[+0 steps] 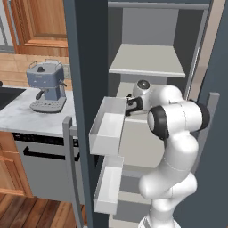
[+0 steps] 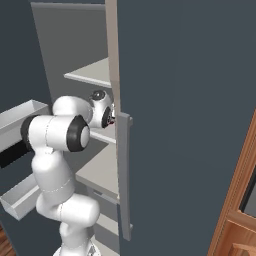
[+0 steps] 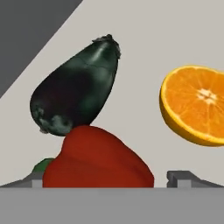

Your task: Take the orange and bell pepper from the highest rack and move them to the second highest rack where the mushroom and eggplant are located, to maximize freezer space. Close the freezer door after rearranging.

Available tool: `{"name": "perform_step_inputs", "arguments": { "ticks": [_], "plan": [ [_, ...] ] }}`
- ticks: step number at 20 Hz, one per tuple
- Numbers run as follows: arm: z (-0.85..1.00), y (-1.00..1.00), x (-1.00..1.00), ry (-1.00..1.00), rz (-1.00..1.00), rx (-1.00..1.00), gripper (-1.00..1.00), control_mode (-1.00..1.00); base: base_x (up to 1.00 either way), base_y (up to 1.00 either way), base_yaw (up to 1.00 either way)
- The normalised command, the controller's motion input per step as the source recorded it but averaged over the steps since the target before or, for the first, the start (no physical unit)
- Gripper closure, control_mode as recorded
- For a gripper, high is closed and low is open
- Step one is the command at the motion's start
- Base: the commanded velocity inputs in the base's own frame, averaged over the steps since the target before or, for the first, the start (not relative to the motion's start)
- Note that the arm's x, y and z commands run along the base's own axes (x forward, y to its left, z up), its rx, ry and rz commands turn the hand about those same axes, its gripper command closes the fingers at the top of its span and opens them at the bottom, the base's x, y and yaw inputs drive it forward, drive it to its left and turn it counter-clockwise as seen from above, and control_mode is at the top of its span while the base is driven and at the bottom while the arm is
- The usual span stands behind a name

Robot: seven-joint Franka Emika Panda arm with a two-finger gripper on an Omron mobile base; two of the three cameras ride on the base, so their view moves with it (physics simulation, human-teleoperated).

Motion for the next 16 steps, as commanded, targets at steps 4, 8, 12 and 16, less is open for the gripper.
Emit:
{"name": "perform_step_inputs", "arguments": {
  "ticks": [4, 8, 12, 16],
  "plan": [
    [-0.27, 0.07, 0.17, 0.22, 0.01, 0.00, -1.00, -1.00, 0.00, 0.00, 0.00],
    [-0.15, 0.09, 0.04, 0.01, 0.00, 0.00, -1.00, -1.00, 0.00, 0.00, 0.00],
    [-0.03, 0.12, -0.01, -0.11, 0.00, 0.00, -1.00, -1.00, 0.00, 0.00, 0.00],
    [-0.16, 0.11, 0.00, 0.00, 0.00, 0.00, -1.00, -1.00, 0.00, 0.00, 0.00]
  ]
}}
